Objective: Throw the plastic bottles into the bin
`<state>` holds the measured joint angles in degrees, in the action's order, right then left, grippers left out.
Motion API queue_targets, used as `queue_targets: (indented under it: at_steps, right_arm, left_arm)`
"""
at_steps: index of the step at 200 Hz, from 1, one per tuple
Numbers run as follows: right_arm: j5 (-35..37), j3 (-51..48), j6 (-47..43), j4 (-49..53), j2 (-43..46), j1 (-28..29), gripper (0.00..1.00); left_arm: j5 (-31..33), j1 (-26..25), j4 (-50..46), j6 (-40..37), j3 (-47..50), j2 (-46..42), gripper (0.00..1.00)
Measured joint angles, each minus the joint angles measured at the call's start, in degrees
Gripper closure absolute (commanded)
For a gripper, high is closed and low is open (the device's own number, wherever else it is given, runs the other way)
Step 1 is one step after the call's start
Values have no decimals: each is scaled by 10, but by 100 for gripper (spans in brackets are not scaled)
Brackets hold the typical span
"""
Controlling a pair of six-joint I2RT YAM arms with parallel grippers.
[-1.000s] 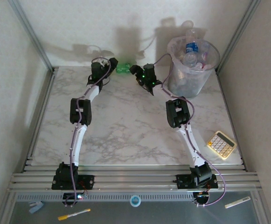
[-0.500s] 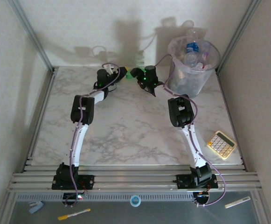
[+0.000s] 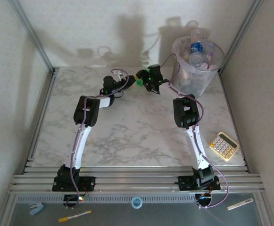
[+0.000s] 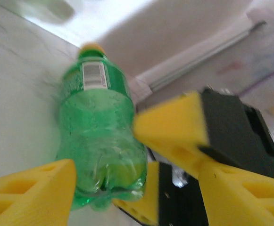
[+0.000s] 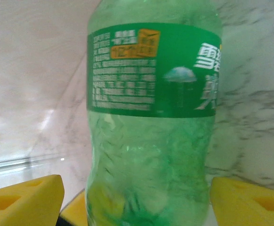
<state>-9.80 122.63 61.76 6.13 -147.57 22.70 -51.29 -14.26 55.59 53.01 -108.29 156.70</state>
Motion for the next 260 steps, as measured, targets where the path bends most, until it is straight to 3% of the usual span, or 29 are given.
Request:
queue_targets:
  at_steps: [43, 69, 98, 146, 208, 234, 260]
  right_arm:
    - [41, 118, -49, 184, -39, -14, 36]
    - [56, 129, -75, 221, -38, -15, 47]
    - [68, 104, -94, 221, -21, -15, 52]
    - [85, -98, -125, 172, 100, -8, 55]
    - [69, -423, -136, 83, 311, 52, 59]
    - [43, -507, -154, 69, 407, 96, 59]
    - [-14, -530, -182, 60, 483, 129, 60]
  left_arm:
    - [-45, -43, 40, 15, 56, -22, 34]
    - [-55, -57, 70, 22, 122, -55, 34]
    - [-50, -46, 96, 28, 204, -108, 34]
    - [5, -5, 99, 3, 349, -268, 20]
    - [120, 29, 0, -92, 449, -506, 1]
    - [171, 33, -83, -144, 456, -578, 0]
    - [209, 40, -146, -182, 455, -635, 0]
